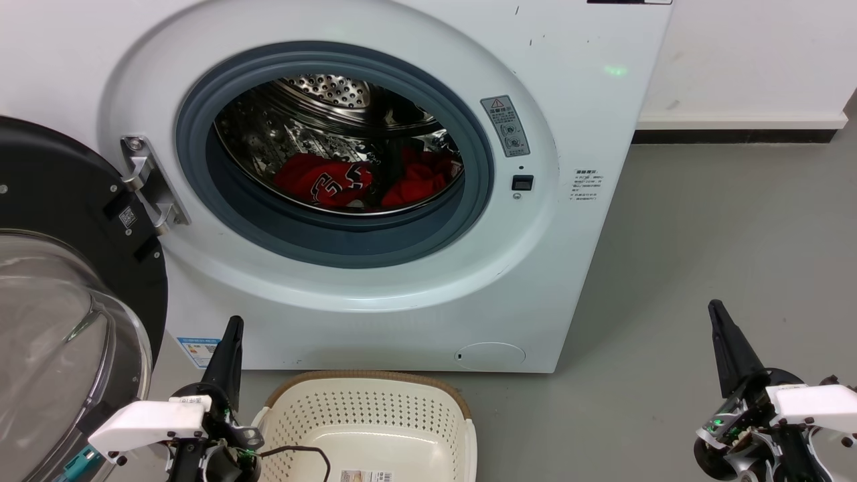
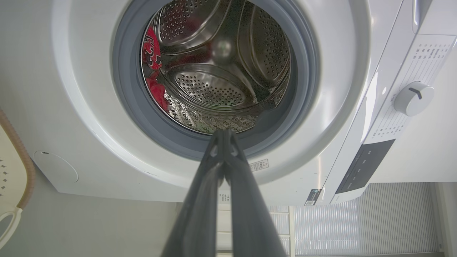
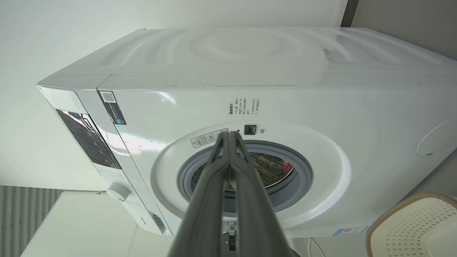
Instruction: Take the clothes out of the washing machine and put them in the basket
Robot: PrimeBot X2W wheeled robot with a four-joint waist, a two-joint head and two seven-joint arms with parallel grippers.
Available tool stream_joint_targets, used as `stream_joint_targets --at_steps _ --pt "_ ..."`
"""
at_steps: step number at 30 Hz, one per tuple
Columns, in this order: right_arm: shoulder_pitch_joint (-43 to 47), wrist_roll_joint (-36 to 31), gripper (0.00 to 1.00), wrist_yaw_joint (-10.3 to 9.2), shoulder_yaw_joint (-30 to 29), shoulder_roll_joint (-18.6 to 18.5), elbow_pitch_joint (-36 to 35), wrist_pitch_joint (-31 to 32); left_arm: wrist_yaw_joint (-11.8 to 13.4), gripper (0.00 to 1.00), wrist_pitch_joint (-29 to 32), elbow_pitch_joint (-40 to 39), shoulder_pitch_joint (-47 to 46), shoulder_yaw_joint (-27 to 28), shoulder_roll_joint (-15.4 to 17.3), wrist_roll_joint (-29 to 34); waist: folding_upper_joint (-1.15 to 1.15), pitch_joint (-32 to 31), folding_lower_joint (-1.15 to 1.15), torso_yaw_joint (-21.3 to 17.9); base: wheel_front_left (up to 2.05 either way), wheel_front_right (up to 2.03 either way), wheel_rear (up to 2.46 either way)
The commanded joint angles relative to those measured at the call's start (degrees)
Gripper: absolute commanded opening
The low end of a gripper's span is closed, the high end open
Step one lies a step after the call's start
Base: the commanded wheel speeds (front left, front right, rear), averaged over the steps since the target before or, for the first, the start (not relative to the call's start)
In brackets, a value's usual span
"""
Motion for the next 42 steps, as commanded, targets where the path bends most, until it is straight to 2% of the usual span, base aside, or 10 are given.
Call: stream_joint_targets --at_steps 1,32,33,42 --pt "-0.69 -0.26 0.0 -0.02 0.03 0.2 0.07 0.03 -0.16 0.0 0.1 -0.03 -0.35 0.16 -0.13 -0.12 0.0 0.0 0.0 0.0 0.0 0.0 0.0" --pt "-0.69 -0.26 0.0 -0.02 0.04 0.2 0.07 0.03 -0.16 0.0 0.1 -0.03 -0.35 0.16 -0.13 -0.12 0.0 0.0 0.0 0.0 0.0 0.0 0.0" --pt "0.0 0.0 1.0 0.0 0.0 0.0 0.0 0.0 0.0 1.0 0.0 0.0 0.0 0.0 0.0 0.0 0.0 0.0 0.0 0.0 0.0 0.0 0.0" --pt "1.85 -0.84 1.0 0.0 0.37 0.05 0.47 -1.66 0.0 1.0 -1.67 0.6 1.81 0.1 -0.11 1.33 0.0 0.07 0.0 -0.05 0.0 0.0 0.0"
